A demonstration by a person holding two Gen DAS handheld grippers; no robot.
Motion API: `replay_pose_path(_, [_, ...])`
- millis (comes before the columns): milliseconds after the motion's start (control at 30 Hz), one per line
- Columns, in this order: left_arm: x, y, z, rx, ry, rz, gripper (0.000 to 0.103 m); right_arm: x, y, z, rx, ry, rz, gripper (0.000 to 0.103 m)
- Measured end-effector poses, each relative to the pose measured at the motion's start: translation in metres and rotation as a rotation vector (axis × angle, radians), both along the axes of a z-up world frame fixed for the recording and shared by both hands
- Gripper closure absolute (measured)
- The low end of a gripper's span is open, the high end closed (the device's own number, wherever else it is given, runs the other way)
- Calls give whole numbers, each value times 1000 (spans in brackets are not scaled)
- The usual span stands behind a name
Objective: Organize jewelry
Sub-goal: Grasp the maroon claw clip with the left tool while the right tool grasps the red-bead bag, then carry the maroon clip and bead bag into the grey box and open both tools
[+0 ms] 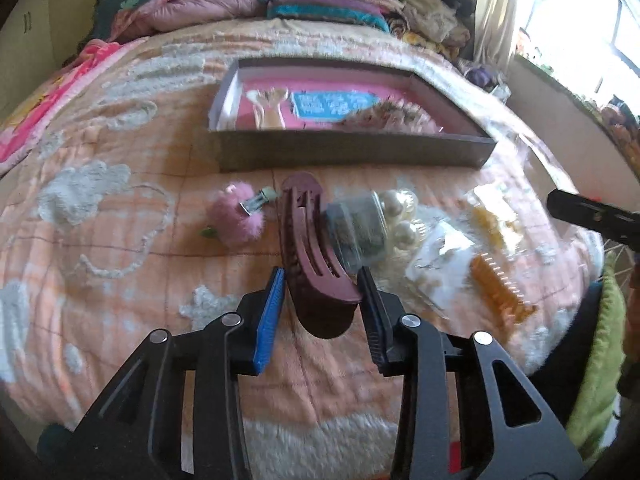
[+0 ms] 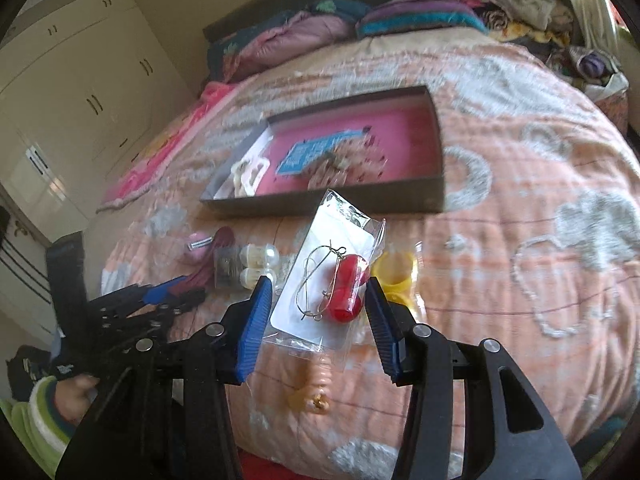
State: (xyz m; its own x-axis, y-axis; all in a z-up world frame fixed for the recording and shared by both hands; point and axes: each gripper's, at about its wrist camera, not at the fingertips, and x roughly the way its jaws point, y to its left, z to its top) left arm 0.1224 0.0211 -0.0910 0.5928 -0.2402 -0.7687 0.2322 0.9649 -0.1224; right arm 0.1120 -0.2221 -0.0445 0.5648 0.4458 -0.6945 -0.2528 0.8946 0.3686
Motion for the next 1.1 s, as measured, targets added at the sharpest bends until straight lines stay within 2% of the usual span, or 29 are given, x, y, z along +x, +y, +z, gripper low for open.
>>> replay_pose_path(100, [-9, 3, 16, 9, -45, -1, 78, -7, -8, 10, 6, -29, -10, 57])
replay_pose_path(333, [-15, 18, 50, -43, -103, 26, 79, -15, -19, 28, 20, -81, -30, 57])
replay_pose_path(700, [8, 23, 99, -68, -200, 50, 79, -27, -23, 63, -12, -195, -37, 57])
replay_pose_path(1100, [49, -14, 138, -75, -249, -54, 79, -18, -35, 112, -21, -307, -82, 57])
